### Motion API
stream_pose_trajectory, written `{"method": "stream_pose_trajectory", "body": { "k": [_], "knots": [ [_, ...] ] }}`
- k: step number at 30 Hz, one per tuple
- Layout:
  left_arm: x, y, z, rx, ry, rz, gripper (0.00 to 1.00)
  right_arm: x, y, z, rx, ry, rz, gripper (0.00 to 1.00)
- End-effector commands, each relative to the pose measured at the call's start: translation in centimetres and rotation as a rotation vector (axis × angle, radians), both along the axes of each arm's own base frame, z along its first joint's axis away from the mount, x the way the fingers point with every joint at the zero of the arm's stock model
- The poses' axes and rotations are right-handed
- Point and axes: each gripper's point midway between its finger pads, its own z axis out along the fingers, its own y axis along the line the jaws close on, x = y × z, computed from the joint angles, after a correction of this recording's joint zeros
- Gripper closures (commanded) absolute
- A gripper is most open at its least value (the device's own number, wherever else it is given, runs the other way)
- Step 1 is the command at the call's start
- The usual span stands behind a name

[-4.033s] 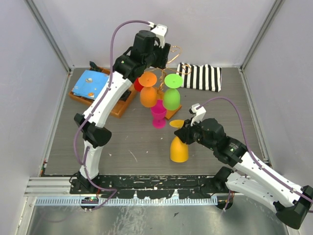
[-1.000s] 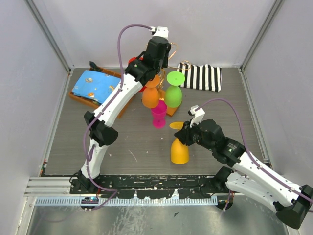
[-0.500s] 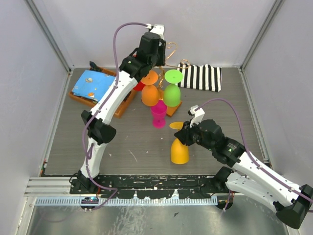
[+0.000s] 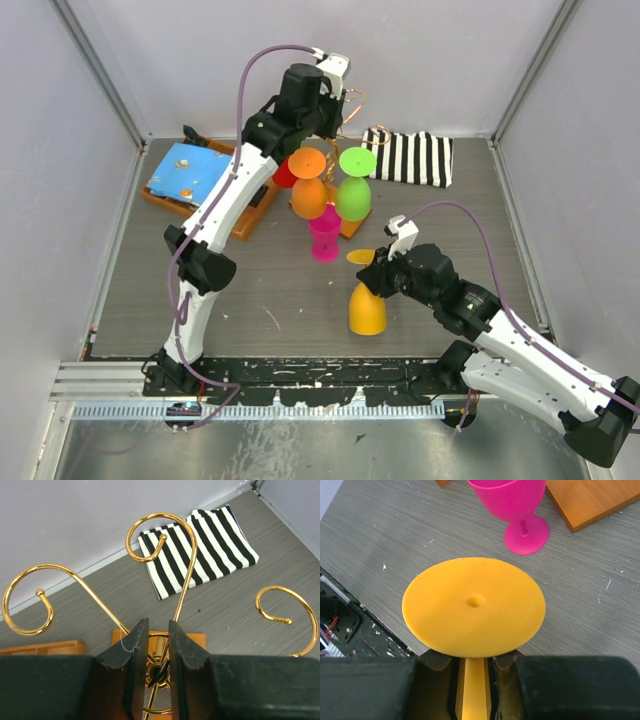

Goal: Place the wine glass upside down on the wine glass rack
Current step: Adjust the wine rack at the center of the board.

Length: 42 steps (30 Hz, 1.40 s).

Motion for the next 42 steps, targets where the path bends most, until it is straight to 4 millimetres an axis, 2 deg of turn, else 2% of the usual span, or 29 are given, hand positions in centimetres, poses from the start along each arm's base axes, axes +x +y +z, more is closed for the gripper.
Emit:
{"method": "stream_pose_trajectory", "body": {
  "k": [1,5,9,18,22,26,29,34,39,42],
  "knots": [
    [-0.6,1.7,-2.8,0.121,0.073,-0.074,0.73,0.4,0.6,1.2,0.041,-0.035,0.002,0.99],
    [-0.8,1.6,-2.3,0.108,0.068,-0.1,0.74,0.5,0.6,1.2,0.041,-0.035,-0.001,0.99],
    [-0.7,1.5,-0.8,0.072,0.034,-0.092,0.6,0.6,0.6,1.4,0.042,-0.036,-0.002,0.99],
    [-0.8,0.6,5.5,-0.097,-0.099,-0.074,0.4,0.7,0.6,1.9,0.042,-0.046,-0.005,0.99],
    [-1.7,-0.3,7.9,-0.15,-0.147,-0.1,0.31,1.0,0.2,2.5,0.035,-0.062,-0.028,0.99],
    [-2.7,-0.9,9.6,-0.18,-0.18,-0.123,0.28,1.3,-0.5,3.2,0.026,-0.084,-0.057,0.99],
    [-3.4,-0.8,10.4,-0.186,-0.19,-0.126,0.27,1.7,-1.5,3.7,0.008,-0.104,-0.108,0.99],
    [-5.1,0.3,11.8,-0.18,-0.21,-0.091,0.26,2.8,-4.3,5.2,-0.01,-0.162,-0.254,0.99],
    [-7.6,2.7,13.3,-0.17,-0.221,-0.038,0.26,3.5,-7.0,7.2,-0.019,-0.215,-0.395,1.0],
    [-9.4,4.7,13.7,-0.177,-0.205,0.0,0.26,4.2,-9.7,8.1,-0.029,-0.218,-0.563,1.0]
  ]
}}
